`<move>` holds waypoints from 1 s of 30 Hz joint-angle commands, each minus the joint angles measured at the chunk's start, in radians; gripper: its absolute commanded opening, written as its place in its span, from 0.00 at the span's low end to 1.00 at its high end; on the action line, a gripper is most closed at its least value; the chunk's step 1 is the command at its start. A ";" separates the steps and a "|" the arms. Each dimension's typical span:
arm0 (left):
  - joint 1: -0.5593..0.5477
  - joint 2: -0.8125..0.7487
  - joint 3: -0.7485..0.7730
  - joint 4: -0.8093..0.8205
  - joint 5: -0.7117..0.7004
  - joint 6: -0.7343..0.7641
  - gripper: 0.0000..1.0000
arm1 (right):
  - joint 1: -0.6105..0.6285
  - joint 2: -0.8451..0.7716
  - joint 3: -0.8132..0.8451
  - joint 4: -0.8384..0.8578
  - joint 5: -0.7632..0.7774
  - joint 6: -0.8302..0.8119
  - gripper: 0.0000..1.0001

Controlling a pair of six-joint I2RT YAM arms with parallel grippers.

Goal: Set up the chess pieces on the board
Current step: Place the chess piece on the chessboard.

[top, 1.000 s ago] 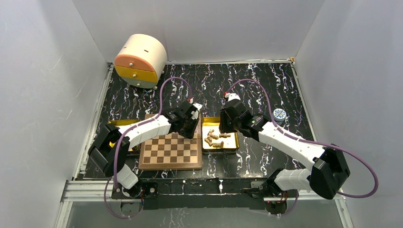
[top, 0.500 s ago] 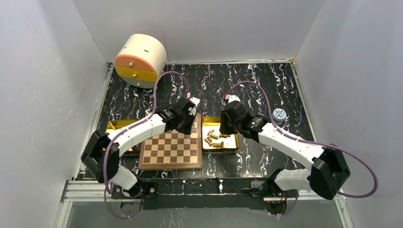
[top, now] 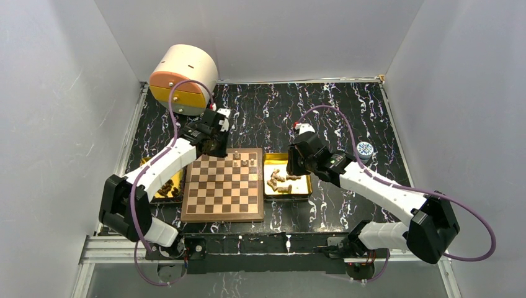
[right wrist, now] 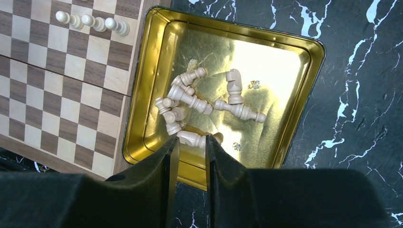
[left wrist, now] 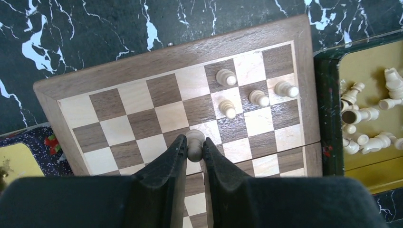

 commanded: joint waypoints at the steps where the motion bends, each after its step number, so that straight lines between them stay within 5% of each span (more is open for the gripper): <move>1: 0.024 0.008 -0.036 0.013 0.015 0.011 0.11 | -0.002 -0.035 -0.014 0.052 -0.007 0.005 0.35; 30: 0.035 0.129 -0.102 0.165 0.080 0.023 0.11 | -0.002 -0.035 -0.022 0.078 -0.036 0.011 0.35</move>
